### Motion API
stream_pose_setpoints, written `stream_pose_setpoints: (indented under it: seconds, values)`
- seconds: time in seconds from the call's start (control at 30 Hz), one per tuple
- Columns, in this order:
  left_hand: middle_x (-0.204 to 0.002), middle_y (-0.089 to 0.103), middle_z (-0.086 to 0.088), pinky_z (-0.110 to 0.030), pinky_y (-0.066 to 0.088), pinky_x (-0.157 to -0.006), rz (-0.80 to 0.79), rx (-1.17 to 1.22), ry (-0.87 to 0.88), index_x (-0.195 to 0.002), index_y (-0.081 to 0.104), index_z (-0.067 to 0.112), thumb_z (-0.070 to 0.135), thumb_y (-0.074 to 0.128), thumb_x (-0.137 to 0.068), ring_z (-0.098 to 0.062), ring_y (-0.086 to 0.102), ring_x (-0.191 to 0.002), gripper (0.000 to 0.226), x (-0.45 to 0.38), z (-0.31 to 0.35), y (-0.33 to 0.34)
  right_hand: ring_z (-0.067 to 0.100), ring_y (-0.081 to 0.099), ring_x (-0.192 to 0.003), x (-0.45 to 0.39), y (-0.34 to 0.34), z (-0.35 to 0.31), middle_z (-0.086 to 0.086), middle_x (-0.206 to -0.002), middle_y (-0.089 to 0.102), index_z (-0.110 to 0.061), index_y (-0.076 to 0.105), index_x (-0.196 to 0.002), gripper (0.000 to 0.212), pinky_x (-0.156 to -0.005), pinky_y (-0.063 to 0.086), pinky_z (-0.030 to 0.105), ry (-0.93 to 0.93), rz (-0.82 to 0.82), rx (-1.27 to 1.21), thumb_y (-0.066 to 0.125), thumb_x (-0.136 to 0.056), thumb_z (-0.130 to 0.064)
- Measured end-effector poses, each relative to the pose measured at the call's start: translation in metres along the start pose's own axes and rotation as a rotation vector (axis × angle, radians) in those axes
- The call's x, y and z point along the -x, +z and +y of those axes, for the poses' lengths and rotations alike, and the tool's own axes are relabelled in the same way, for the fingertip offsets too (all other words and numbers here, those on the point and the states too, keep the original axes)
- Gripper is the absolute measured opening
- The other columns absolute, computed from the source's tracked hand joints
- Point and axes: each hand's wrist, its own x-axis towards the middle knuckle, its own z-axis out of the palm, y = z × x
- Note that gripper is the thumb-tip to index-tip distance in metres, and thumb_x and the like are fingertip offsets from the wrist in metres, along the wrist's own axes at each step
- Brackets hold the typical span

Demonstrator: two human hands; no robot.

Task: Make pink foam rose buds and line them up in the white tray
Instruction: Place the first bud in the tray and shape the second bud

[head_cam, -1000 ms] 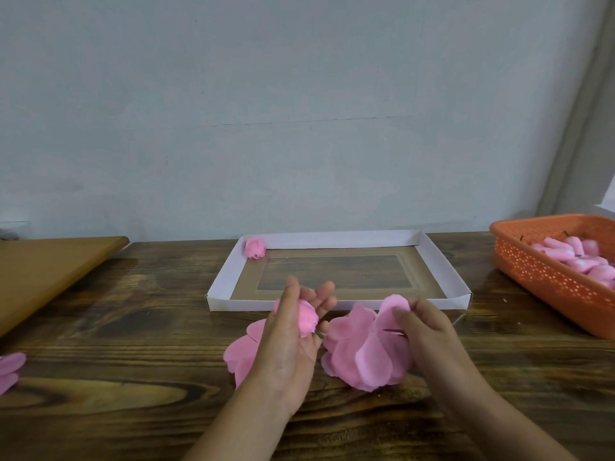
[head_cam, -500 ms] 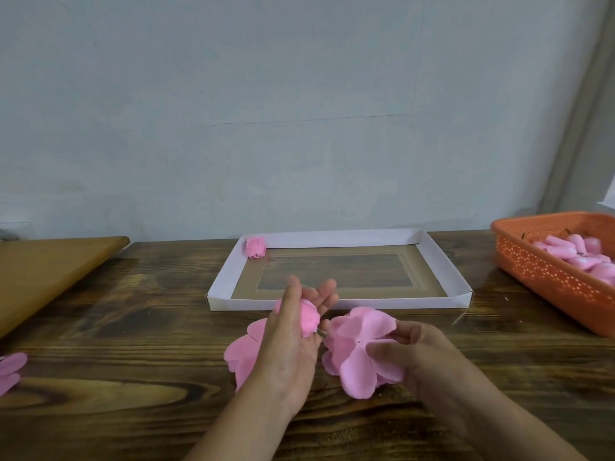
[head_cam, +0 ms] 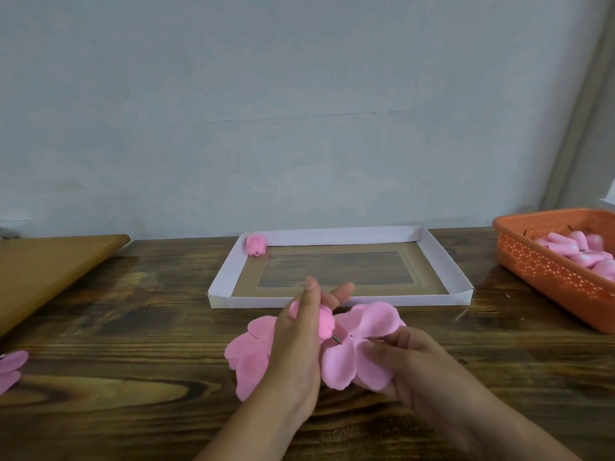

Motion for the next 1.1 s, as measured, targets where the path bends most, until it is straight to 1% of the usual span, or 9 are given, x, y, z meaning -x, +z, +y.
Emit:
stream_pose_setpoints:
  seconds: [0.07, 0.17, 0.33, 0.43, 0.57, 0.67, 0.77, 1.0, 1.1]
  values:
    - [-0.11, 0.078, 0.008, -0.023, 0.055, -0.074, -0.004, -0.029, 0.045, -0.063, 0.062, 0.027, 0.069, 0.054, -0.075, -0.007, 0.075, -0.097, 0.045, 0.002, -0.001, 0.001, 0.028, 0.067, -0.117, 0.001, 0.002, -0.001, 0.016, -0.124, 0.07, -0.022, 0.075, -0.113, 0.028, -0.092, 0.057, 0.035, 0.019, -0.054, -0.017, 0.054, -0.102, -0.007]
    - [-0.109, 0.079, 0.009, -0.033, 0.057, -0.082, -0.003, -0.078, 0.109, -0.058, 0.064, 0.029, 0.072, 0.054, -0.071, -0.011, 0.074, -0.103, 0.046, 0.002, -0.003, 0.001, 0.029, 0.068, -0.115, 0.002, 0.003, -0.003, 0.016, -0.119, 0.073, -0.023, 0.075, -0.113, 0.024, -0.09, 0.057, 0.032, 0.028, -0.09, -0.012, 0.059, -0.098, -0.013]
    - [-0.107, 0.079, 0.01, -0.036, 0.061, -0.078, 0.002, -0.1, 0.165, -0.059, 0.065, 0.029, 0.07, 0.054, -0.075, -0.009, 0.074, -0.101, 0.045, 0.001, -0.005, 0.001, 0.028, 0.068, -0.115, 0.003, 0.001, -0.001, 0.013, -0.115, 0.074, -0.017, 0.077, -0.109, 0.027, -0.102, 0.053, 0.044, 0.032, -0.089, 0.121, 0.061, -0.09, -0.027]
    - [-0.108, 0.079, 0.009, -0.029, 0.06, -0.07, -0.001, -0.083, 0.176, -0.059, 0.065, 0.028, 0.069, 0.054, -0.075, -0.011, 0.075, -0.1, 0.045, 0.001, -0.005, 0.001, 0.028, 0.068, -0.115, 0.005, 0.002, -0.002, 0.013, -0.114, 0.075, -0.015, 0.078, -0.107, 0.028, -0.103, 0.053, 0.046, 0.026, -0.087, 0.17, 0.06, -0.09, -0.029]
    - [-0.109, 0.079, 0.008, -0.029, 0.06, -0.07, -0.008, -0.063, 0.183, -0.061, 0.066, 0.025, 0.07, 0.057, -0.075, -0.014, 0.074, -0.103, 0.048, 0.002, -0.005, 0.002, 0.032, 0.068, -0.114, 0.006, 0.004, -0.004, 0.015, -0.113, 0.075, -0.012, 0.078, -0.105, 0.027, -0.102, 0.053, 0.047, 0.042, -0.076, 0.192, 0.061, -0.092, -0.028]
    - [-0.108, 0.078, 0.008, -0.031, 0.059, -0.073, -0.006, -0.104, 0.199, -0.064, 0.067, 0.022, 0.076, 0.06, -0.079, -0.012, 0.073, -0.106, 0.056, 0.002, -0.006, 0.003, 0.033, 0.068, -0.113, 0.007, 0.005, -0.004, 0.016, -0.112, 0.075, -0.009, 0.078, -0.104, 0.023, -0.102, 0.053, 0.047, 0.056, -0.072, 0.201, 0.056, -0.102, -0.017]
    - [-0.108, 0.078, 0.008, -0.034, 0.059, -0.075, -0.01, -0.102, 0.201, -0.063, 0.068, 0.022, 0.072, 0.056, -0.074, -0.015, 0.073, -0.106, 0.053, 0.002, -0.007, 0.003, 0.032, 0.069, -0.113, 0.008, 0.006, -0.005, 0.016, -0.111, 0.075, -0.009, 0.078, -0.102, 0.026, -0.102, 0.053, 0.047, 0.07, -0.053, 0.217, 0.053, -0.103, -0.013]
    - [-0.107, 0.079, 0.003, -0.054, 0.053, -0.1, -0.031, -0.113, 0.233, -0.056, 0.067, 0.028, 0.065, 0.058, -0.081, -0.018, 0.073, -0.107, 0.045, 0.005, -0.006, 0.006, 0.026, 0.068, -0.114, 0.01, 0.01, -0.007, 0.012, -0.114, 0.075, -0.015, 0.077, -0.107, 0.026, -0.1, 0.055, 0.043, 0.074, -0.054, 0.215, 0.051, -0.104, -0.014]
    - [-0.106, 0.079, 0.004, -0.049, 0.053, -0.097, -0.033, -0.137, 0.237, -0.056, 0.068, 0.029, 0.061, 0.056, -0.092, -0.014, 0.074, -0.105, 0.049, 0.006, -0.004, 0.008, 0.029, 0.07, -0.111, 0.01, 0.011, -0.008, 0.014, -0.11, 0.076, -0.013, 0.078, -0.104, 0.026, -0.093, 0.058, 0.036, 0.061, -0.057, 0.184, 0.052, -0.103, -0.012]
